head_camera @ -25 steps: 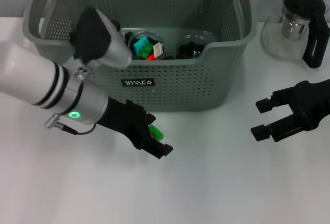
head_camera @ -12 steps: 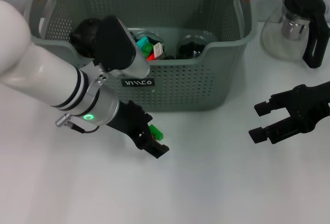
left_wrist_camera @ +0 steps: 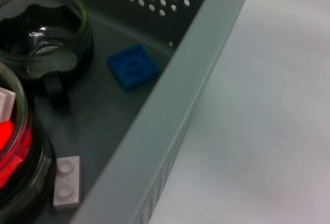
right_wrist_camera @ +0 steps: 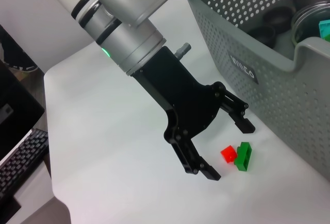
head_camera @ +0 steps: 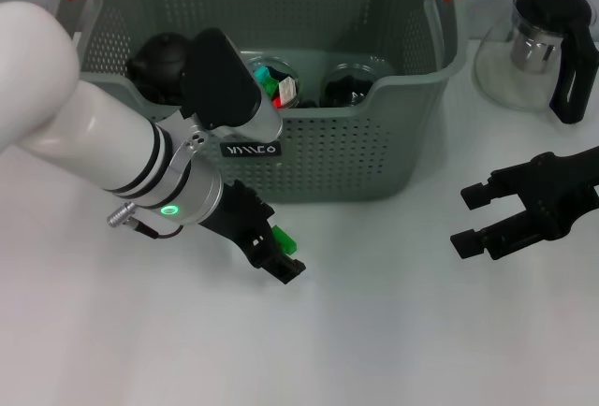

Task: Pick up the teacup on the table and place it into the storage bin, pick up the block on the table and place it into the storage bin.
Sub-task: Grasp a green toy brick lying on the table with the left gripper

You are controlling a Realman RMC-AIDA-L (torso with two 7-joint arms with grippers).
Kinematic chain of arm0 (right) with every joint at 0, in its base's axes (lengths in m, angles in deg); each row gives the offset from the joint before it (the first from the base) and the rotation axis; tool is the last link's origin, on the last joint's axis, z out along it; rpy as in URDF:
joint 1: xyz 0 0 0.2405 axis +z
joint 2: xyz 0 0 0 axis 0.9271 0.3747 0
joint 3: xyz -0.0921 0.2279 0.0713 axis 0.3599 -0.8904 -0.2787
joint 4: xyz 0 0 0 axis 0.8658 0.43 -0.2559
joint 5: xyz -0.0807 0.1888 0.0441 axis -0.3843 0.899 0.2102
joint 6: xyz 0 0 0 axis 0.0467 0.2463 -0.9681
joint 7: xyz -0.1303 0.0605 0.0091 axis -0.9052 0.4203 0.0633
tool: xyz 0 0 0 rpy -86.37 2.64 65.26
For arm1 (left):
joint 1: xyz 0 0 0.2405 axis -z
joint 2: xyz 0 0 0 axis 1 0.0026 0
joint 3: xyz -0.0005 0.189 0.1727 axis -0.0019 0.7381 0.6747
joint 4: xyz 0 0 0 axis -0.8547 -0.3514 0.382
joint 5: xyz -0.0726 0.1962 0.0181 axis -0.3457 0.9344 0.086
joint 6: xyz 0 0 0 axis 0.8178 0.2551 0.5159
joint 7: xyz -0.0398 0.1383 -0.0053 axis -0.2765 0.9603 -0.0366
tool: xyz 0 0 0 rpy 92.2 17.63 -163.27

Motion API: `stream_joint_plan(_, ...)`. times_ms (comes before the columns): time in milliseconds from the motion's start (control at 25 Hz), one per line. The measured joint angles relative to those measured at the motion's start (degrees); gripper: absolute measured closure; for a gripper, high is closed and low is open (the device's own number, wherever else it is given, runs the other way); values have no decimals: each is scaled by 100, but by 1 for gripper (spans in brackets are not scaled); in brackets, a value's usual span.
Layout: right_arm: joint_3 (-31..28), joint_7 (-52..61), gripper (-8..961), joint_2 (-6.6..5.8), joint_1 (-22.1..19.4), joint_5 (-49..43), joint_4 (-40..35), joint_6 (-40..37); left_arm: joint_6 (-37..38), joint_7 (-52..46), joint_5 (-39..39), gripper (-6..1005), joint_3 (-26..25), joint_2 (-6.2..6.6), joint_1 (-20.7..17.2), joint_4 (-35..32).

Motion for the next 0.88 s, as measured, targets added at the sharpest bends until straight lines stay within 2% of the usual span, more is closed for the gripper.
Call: stream_joint_plan(880, 0, -18, 6, 18, -18, 6, 9, 103, -106, -513, 257, 75, 383, 0, 86, -12)
